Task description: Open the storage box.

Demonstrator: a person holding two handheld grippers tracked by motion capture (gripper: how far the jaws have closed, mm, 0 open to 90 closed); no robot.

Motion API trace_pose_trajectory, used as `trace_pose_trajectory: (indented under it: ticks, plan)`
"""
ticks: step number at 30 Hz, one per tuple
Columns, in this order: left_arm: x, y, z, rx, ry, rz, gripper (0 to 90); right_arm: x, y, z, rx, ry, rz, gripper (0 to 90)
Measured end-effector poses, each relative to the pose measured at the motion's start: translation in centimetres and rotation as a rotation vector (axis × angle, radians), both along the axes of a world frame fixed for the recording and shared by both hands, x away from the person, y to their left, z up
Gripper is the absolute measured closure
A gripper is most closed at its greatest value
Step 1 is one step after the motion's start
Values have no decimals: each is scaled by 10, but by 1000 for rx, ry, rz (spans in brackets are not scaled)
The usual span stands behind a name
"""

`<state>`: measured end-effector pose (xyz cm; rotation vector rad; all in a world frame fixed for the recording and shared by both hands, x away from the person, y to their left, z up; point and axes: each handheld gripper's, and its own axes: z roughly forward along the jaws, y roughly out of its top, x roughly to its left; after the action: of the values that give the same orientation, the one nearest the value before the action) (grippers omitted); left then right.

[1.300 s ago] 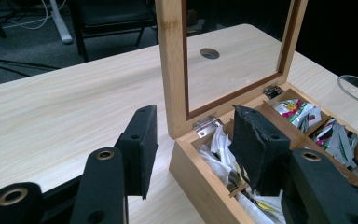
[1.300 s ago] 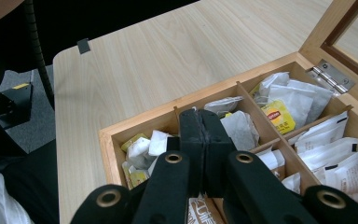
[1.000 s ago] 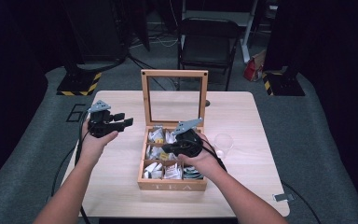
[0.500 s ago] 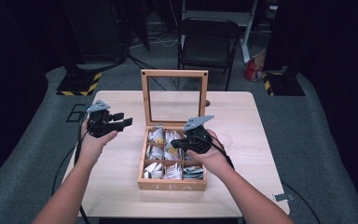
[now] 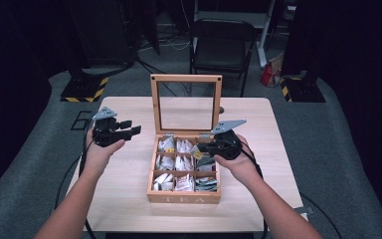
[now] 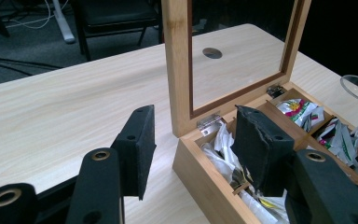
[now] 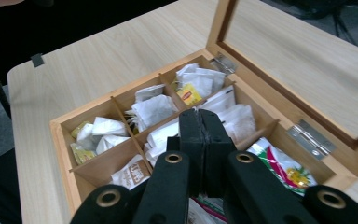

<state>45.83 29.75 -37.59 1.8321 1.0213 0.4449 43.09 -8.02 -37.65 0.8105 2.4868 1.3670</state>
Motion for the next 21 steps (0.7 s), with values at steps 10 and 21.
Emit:
trace_pose_trajectory:
  ticks: [10,21]
  plan:
    - [-1,1,0,1,1,1,484,2,-25,4,0,-19,-57,892]
    - [0,2,-1,1,-1,8,484,6,-55,3,2,-25,-137,892]
